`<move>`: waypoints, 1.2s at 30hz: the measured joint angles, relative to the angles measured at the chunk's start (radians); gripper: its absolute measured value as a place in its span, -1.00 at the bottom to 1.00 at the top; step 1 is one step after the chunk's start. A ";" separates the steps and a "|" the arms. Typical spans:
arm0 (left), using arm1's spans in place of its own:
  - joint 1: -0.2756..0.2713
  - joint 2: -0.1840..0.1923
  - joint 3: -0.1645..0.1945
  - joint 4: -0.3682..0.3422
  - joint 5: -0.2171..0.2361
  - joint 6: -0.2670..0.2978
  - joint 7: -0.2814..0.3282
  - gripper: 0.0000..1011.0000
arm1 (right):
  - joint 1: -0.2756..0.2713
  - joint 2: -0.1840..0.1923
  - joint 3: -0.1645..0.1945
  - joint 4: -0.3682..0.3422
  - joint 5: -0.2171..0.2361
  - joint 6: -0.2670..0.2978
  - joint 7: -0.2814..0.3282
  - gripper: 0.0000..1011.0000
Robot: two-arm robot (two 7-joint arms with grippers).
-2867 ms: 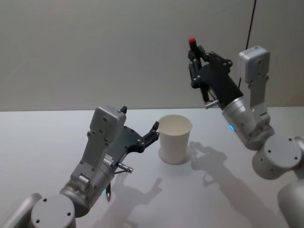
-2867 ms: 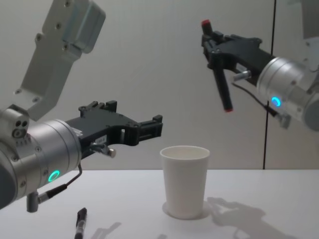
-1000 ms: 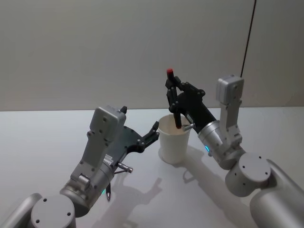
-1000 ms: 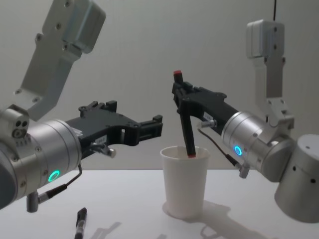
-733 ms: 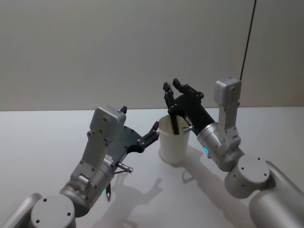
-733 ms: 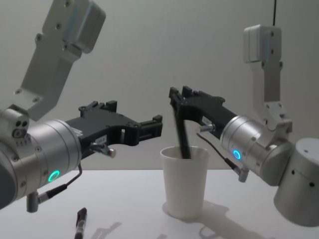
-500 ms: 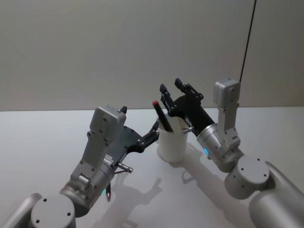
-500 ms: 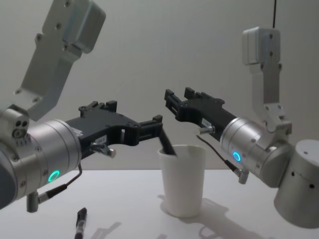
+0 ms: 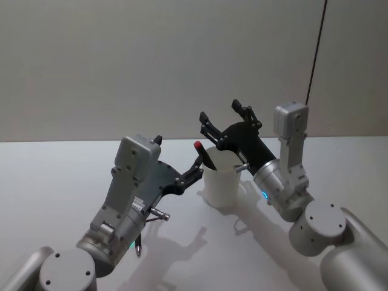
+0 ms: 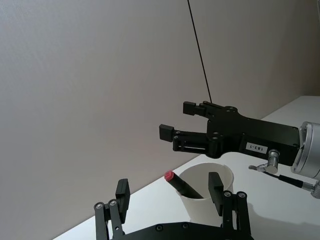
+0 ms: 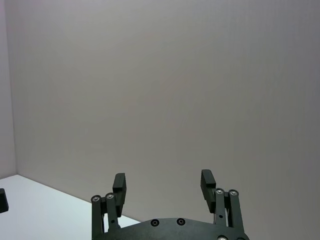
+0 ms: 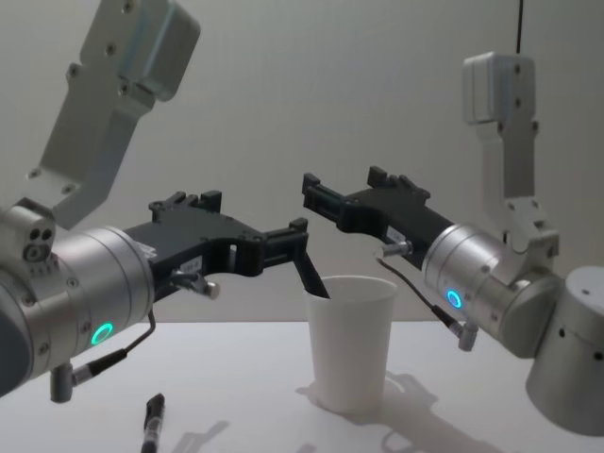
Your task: Place the pen into the pen holder.
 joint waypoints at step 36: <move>0.000 0.000 0.000 0.000 0.000 0.000 0.000 0.99 | -0.261 0.159 0.072 -0.564 0.024 0.452 -0.098 0.98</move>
